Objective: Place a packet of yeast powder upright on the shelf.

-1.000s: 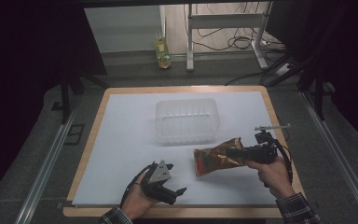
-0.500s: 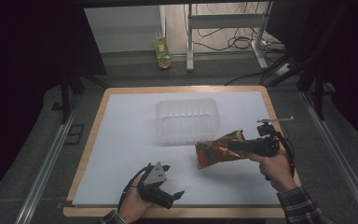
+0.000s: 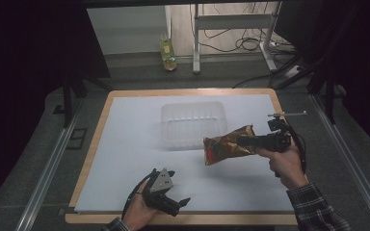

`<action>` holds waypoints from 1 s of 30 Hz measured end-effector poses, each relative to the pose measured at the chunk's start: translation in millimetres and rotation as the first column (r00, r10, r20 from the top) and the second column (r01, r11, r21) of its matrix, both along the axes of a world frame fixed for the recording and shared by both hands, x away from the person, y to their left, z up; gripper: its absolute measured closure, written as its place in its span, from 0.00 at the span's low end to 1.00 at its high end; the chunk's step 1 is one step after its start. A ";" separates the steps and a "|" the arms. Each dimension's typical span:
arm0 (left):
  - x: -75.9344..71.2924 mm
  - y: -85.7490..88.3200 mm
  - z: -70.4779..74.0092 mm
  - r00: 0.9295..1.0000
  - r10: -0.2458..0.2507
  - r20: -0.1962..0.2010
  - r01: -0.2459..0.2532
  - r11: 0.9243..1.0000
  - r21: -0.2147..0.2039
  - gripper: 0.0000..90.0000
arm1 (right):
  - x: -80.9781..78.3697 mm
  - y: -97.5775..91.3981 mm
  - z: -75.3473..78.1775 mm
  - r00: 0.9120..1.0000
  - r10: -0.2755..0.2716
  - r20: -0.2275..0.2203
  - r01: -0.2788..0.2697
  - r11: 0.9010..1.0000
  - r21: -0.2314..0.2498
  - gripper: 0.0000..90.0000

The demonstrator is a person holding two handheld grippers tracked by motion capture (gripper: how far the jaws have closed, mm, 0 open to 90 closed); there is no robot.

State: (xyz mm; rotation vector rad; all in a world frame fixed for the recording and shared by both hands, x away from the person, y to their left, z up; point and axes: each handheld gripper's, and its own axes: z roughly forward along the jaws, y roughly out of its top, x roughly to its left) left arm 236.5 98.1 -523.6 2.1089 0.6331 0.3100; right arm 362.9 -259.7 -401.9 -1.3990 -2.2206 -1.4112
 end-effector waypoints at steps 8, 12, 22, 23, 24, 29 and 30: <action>0.1 -1.5 -1.8 1.000 -0.001 0.002 0.001 1.000 0.018 0.00 | 11.8 -0.4 11.6 0.999 -0.035 0.016 0.036 0.999 -0.018 0.81; 0.3 -2.0 -2.5 1.000 -0.002 0.001 0.002 1.000 0.021 0.00 | 18.2 -1.0 17.1 0.998 -0.054 0.022 0.055 0.998 -0.022 0.81; 0.0 -2.9 -3.2 1.000 -0.005 0.005 0.005 1.000 0.028 0.00 | 38.5 1.3 27.4 0.993 -0.105 0.046 0.107 0.993 -0.053 0.81; 0.0 -3.0 -3.2 1.000 -0.005 0.005 0.005 1.000 0.028 0.00 | 41.3 2.5 28.6 0.992 -0.112 0.050 0.115 0.992 -0.057 0.81; 0.1 -2.9 -3.3 1.000 -0.006 0.004 0.006 1.000 0.028 0.00 | 43.0 3.1 29.3 0.992 -0.113 0.052 0.116 0.991 -0.059 0.81; -0.1 -3.2 -3.4 1.000 -0.008 0.005 0.008 1.000 0.027 0.00 | 53.5 9.7 34.0 0.989 -0.130 0.069 0.135 0.988 -0.077 0.81; -0.1 -3.0 -3.2 1.000 -0.009 0.006 0.009 0.999 0.030 0.00 | 55.7 11.1 34.5 0.989 -0.132 0.071 0.138 0.987 -0.082 0.81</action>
